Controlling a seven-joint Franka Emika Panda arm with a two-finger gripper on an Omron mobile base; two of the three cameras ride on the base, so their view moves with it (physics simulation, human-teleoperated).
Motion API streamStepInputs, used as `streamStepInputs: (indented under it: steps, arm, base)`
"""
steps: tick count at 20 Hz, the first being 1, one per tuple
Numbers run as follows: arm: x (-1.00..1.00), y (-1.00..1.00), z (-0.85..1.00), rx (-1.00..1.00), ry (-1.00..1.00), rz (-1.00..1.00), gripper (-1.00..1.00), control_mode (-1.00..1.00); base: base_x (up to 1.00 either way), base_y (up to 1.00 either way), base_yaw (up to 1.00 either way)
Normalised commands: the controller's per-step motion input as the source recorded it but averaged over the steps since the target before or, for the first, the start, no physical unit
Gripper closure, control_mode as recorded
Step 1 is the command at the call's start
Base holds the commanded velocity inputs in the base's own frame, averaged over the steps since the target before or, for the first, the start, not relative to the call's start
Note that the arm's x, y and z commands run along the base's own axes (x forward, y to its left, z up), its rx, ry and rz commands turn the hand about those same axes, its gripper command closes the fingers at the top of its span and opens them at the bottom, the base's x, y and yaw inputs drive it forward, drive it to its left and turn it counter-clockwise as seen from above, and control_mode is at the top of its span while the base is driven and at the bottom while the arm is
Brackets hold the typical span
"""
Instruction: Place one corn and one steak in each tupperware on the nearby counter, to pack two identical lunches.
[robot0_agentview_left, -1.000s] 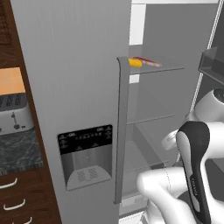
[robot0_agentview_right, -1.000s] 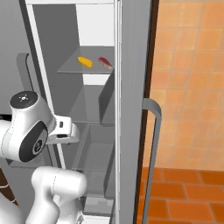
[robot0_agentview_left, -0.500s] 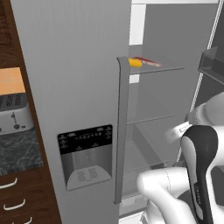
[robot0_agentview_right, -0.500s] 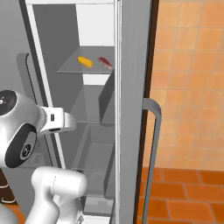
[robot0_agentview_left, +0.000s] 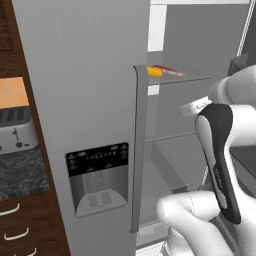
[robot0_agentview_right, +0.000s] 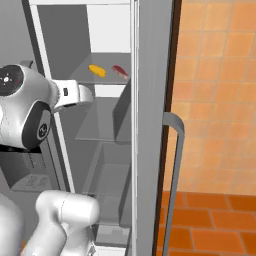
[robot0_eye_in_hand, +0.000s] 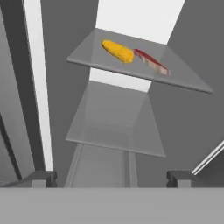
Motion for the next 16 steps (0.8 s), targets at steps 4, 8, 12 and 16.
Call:
streamStepInputs:
  steps: [4,8,12,16]
  arm:
    - [1.00,-0.13,0.38,0.01,-0.05,0.00,-1.00,-1.00]
    - [1.00,-0.31,-0.20,0.00,0.02,0.00,-1.00,-1.00]
    - [1.00,-0.25,-0.05,0.00,0.05,0.00,-1.00,-1.00]
    - [1.00,-0.24,0.00,0.00,0.28,0.00,-1.00,-1.00]
  base:
    - [0.00,0.00,0.00]
    - [0.00,0.00,0.00]
    - [0.00,0.00,0.00]
    - [0.00,0.00,0.00]
